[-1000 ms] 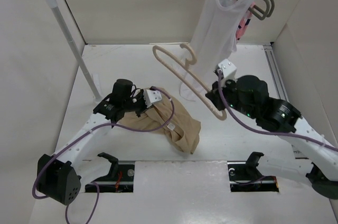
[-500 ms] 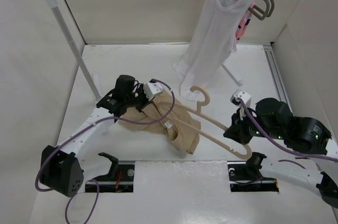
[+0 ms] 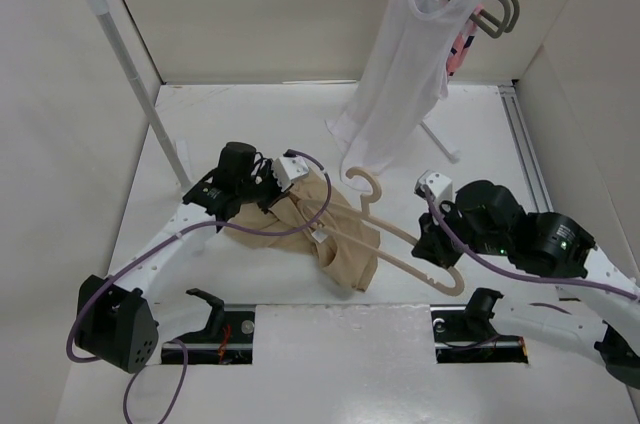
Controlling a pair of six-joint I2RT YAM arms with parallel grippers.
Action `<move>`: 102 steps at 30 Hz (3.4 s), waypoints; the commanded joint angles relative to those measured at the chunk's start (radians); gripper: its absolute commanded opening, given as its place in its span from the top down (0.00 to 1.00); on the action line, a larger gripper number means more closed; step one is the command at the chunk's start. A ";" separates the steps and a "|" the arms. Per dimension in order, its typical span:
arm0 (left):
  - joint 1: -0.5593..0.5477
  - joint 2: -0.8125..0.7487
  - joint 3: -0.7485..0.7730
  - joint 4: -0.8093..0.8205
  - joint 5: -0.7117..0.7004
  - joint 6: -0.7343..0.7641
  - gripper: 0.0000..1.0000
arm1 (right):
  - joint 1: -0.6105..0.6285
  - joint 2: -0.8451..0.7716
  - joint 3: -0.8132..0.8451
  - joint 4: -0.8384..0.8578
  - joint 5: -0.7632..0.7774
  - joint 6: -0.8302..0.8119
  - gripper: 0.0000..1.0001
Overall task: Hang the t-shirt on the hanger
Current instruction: Place tshirt on hanger
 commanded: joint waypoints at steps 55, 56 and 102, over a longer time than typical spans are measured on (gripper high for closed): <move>-0.021 -0.155 0.009 0.054 -0.010 0.441 0.09 | 0.018 -0.008 -0.534 1.087 -0.049 -0.297 1.00; -0.021 -0.155 0.009 0.043 0.001 0.452 0.15 | 0.018 -0.008 -0.534 1.087 -0.049 -0.297 1.00; -0.042 -0.098 0.284 -0.489 0.433 0.678 0.96 | 0.018 0.235 -0.355 1.108 -0.111 -0.395 1.00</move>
